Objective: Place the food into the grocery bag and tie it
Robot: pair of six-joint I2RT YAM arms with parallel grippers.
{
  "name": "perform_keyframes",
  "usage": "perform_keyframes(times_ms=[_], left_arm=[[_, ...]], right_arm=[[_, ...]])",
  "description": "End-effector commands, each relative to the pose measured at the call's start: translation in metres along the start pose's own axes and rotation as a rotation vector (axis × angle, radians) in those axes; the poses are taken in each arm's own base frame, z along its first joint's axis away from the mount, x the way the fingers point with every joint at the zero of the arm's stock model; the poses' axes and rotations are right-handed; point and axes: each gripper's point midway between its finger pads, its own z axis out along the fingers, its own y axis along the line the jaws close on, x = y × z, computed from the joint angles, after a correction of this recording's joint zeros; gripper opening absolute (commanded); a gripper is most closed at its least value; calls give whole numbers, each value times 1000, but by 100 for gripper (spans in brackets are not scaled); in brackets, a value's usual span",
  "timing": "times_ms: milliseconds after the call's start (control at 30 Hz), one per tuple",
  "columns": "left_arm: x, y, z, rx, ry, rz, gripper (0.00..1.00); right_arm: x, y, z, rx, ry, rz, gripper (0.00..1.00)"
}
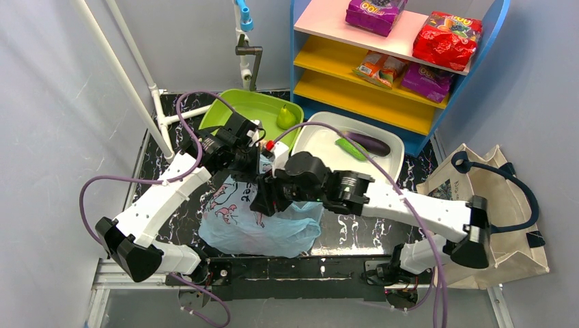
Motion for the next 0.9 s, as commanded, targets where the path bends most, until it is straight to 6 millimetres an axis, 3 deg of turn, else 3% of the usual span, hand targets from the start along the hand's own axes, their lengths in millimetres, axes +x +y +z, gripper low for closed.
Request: perform_keyframes(times_ms=[0, 167, 300, 500, 867], left_arm=[[6, 3, -10, 17, -20, 7, 0], [10, 6, -10, 15, -16, 7, 0], [13, 6, -9, 19, -12, 4, 0], [16, 7, -8, 23, -7, -1, 0], [15, 5, -7, 25, -5, -6, 0]], right_arm=[[-35, 1, -59, 60, -89, -173, 58], [-31, -29, -95, 175, -154, -235, 59], [-11, -59, -102, 259, -161, -242, 59], [21, -78, -86, 275, -132, -186, 58], [27, -77, -45, 238, -95, -218, 57]])
